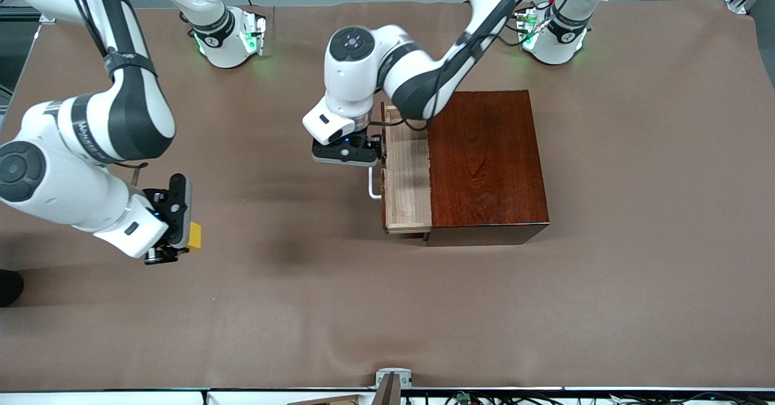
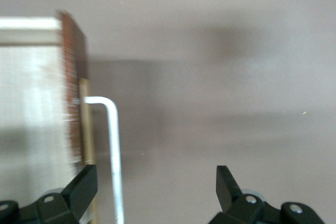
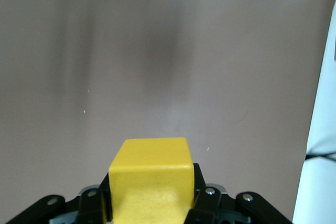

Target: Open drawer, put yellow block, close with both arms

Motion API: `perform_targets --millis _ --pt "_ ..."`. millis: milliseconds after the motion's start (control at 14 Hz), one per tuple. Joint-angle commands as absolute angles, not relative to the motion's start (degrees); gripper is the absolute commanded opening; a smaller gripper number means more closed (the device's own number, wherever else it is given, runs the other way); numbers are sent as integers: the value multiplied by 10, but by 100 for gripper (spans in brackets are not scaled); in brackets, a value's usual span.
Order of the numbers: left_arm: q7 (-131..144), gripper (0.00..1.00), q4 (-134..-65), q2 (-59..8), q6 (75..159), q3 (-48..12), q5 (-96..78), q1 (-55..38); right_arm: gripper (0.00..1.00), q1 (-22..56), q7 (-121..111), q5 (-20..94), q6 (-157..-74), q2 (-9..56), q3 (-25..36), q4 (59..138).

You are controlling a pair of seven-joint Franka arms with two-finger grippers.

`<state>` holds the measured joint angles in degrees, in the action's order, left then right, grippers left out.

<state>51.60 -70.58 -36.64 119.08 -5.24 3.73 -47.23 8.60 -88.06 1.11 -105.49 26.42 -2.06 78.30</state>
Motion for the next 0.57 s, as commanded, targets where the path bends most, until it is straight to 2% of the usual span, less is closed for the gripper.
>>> perform_targets --millis 0,357,500 --pt "513 100 -722 -283 1114 -50 20 -447 0 118 -868 13 -1049 252 -21 788" --pt "491 100 -727 -146 965 -50 -2 -318 0 183 -768 13 -1051 254 -21 787" --pt "369 100 -729 -105 897 -47 -1 -261 0 227 -703 12 -1055 258 -21 787"
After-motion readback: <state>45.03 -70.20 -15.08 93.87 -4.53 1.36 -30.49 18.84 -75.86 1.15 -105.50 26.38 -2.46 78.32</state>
